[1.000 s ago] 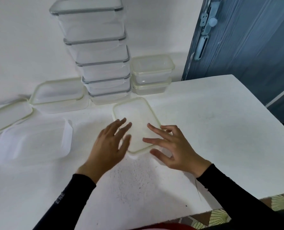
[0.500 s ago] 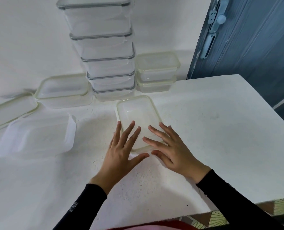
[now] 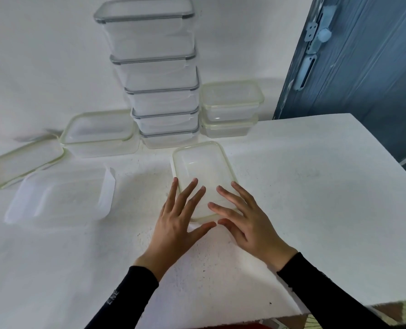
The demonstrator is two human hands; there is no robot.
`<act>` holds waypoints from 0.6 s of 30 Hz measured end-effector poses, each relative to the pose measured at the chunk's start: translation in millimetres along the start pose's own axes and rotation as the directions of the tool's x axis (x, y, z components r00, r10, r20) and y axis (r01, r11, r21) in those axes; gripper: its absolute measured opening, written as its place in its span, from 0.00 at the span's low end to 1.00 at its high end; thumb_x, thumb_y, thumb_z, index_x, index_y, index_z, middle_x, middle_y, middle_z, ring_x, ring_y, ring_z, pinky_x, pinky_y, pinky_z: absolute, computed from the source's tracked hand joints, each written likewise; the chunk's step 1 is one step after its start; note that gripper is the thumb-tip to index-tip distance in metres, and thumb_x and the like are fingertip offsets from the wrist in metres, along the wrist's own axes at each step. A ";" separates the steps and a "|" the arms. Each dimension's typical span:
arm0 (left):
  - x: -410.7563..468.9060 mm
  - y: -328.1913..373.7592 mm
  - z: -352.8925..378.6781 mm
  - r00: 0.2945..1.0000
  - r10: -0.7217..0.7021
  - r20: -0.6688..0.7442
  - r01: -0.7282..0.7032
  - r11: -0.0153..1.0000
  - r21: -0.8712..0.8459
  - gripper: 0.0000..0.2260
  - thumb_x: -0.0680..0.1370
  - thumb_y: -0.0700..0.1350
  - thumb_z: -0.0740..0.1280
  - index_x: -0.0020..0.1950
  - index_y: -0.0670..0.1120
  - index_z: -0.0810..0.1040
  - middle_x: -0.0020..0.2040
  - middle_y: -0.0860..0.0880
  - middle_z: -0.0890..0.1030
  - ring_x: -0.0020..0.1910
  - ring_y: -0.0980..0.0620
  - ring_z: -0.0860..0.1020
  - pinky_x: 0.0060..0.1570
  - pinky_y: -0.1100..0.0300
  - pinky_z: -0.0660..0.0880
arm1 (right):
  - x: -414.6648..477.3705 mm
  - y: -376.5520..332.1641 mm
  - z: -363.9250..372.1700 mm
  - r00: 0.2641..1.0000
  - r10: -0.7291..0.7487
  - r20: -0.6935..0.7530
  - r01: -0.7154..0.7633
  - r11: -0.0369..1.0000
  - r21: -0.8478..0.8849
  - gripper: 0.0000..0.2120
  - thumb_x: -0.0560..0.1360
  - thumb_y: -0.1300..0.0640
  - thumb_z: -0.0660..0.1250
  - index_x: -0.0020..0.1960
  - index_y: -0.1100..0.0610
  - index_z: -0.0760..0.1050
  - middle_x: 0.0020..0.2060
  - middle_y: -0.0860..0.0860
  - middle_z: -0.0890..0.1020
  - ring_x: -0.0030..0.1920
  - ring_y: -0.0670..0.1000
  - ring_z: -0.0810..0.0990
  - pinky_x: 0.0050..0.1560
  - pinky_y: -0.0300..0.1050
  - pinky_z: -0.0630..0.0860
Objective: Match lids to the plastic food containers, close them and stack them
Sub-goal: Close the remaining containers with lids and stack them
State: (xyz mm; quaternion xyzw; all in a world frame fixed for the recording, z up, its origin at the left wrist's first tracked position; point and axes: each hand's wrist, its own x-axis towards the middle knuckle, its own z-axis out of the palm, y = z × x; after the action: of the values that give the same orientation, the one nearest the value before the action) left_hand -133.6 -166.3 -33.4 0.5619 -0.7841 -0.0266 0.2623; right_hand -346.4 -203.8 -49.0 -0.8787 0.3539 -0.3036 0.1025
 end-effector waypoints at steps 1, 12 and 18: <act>0.1 0.6 -0.1 1.000 -0.006 -0.007 0.006 1.000 0.002 0.33 0.76 0.64 0.63 0.77 0.49 0.63 0.78 0.48 0.60 0.79 0.40 0.50 0.69 0.37 0.65 | 0.9 1.3 -1.7 1.000 -0.009 0.008 0.009 1.000 0.008 0.22 0.80 0.51 0.64 0.73 0.45 0.67 0.76 0.49 0.64 0.78 0.56 0.55 0.66 0.60 0.74; 12.1 -35.8 -39.3 0.958 -0.256 -0.131 0.253 0.967 -0.038 0.47 0.67 0.75 0.63 0.76 0.47 0.62 0.73 0.43 0.65 0.72 0.43 0.63 0.72 0.45 0.59 | 24.2 -2.1 -16.7 0.858 0.448 -0.251 -0.435 0.894 0.110 0.20 0.79 0.48 0.55 0.68 0.48 0.74 0.77 0.54 0.61 0.72 0.53 0.65 0.69 0.47 0.61; 19.6 -69.5 -64.2 0.835 -0.491 0.250 0.549 0.703 -0.452 0.55 0.57 0.63 0.76 0.78 0.45 0.59 0.73 0.46 0.68 0.70 0.47 0.71 0.65 0.59 0.69 | 19.1 -64.7 15.2 0.779 0.625 -0.055 -0.547 0.719 0.428 0.43 0.68 0.33 0.69 0.77 0.43 0.54 0.79 0.46 0.52 0.74 0.33 0.49 0.72 0.31 0.53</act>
State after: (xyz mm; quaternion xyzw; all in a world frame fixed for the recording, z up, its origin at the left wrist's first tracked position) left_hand -49.6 -193.1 5.9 0.6687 -0.5713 -0.3352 0.3379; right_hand -290.1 -170.3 -26.7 -0.6475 0.5556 -0.4038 0.3302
